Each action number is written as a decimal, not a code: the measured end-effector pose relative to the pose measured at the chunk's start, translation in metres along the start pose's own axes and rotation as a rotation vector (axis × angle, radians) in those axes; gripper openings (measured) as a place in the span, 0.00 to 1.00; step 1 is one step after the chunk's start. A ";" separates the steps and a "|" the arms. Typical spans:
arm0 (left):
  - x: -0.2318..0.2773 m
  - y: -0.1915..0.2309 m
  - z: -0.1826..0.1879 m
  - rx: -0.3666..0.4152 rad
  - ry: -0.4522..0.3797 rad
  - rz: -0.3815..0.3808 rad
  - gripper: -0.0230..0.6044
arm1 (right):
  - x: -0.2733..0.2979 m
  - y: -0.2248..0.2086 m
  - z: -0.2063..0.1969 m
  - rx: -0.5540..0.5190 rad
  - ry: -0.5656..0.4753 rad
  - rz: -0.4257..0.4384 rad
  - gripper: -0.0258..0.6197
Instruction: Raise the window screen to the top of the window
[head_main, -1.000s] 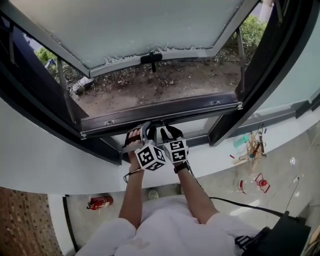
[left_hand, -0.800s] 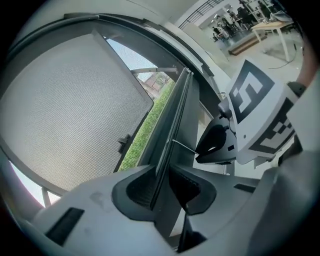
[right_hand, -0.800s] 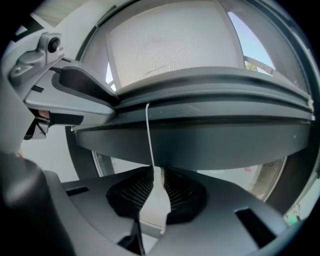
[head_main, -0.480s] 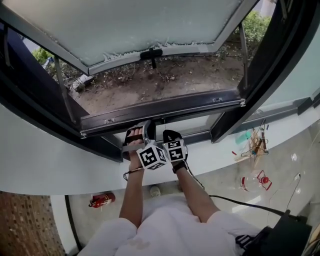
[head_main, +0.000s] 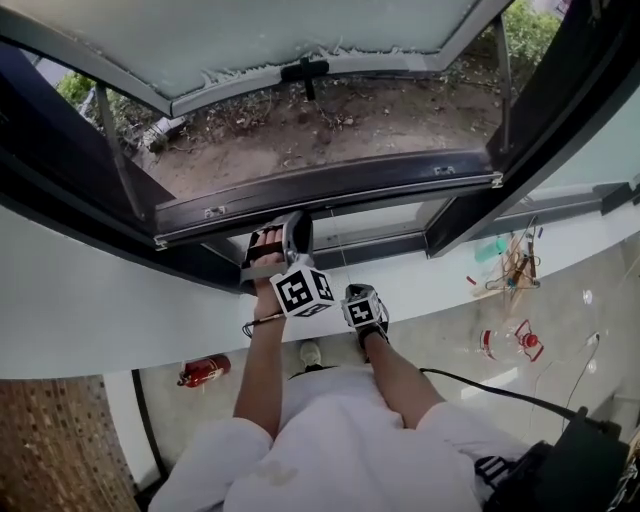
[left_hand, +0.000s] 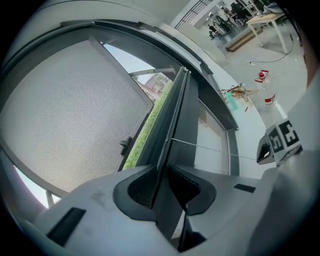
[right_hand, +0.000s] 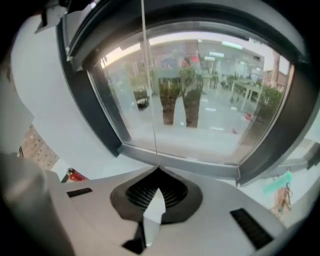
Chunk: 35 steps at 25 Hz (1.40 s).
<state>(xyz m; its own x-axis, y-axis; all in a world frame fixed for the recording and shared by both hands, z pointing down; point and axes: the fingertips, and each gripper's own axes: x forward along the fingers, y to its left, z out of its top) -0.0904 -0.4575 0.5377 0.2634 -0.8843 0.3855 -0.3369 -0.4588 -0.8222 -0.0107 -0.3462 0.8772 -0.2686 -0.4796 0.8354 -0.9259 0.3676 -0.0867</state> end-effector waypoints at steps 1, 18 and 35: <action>-0.001 0.000 0.000 0.000 0.002 0.004 0.15 | 0.002 0.000 -0.003 -0.045 -0.017 -0.015 0.04; 0.001 -0.007 -0.003 0.119 0.056 0.048 0.09 | -0.022 -0.030 -0.019 -0.219 -0.087 -0.052 0.04; -0.043 0.025 0.003 -0.730 -0.302 0.102 0.09 | -0.040 -0.012 0.025 -0.345 -0.292 -0.075 0.04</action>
<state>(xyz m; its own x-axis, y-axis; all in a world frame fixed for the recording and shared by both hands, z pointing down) -0.1072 -0.4307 0.4993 0.3978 -0.9112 0.1071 -0.8523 -0.4102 -0.3245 0.0041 -0.3516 0.8313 -0.3139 -0.7010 0.6403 -0.8163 0.5437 0.1950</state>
